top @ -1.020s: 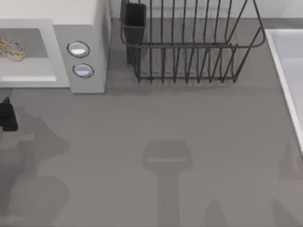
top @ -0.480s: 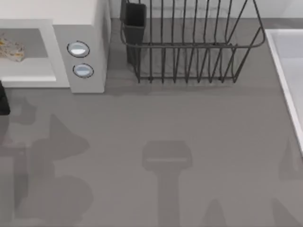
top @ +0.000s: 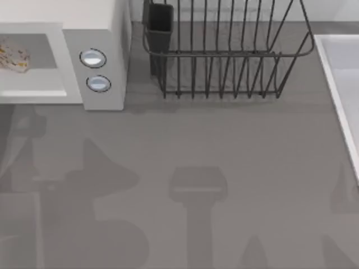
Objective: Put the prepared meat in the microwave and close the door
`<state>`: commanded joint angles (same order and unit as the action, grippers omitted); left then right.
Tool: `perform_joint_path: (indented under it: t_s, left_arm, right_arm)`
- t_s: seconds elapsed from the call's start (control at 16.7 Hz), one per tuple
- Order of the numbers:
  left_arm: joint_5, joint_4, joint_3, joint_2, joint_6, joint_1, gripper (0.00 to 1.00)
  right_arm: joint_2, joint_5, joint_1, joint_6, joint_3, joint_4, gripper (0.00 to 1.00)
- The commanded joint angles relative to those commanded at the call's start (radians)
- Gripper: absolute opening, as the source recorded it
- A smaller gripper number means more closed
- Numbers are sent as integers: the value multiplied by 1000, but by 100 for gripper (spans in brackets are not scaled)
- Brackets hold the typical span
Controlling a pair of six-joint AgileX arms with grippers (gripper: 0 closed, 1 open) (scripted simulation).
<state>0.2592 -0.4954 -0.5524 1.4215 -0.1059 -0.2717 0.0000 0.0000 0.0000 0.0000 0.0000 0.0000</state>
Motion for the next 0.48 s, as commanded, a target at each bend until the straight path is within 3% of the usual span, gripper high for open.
perform_joint_path:
  t_s: [0.48]
  left_arm:
    - [-21,38,47,-105,9,23,100]
  right_arm:
    - [0,0,0,0,0,0,100]
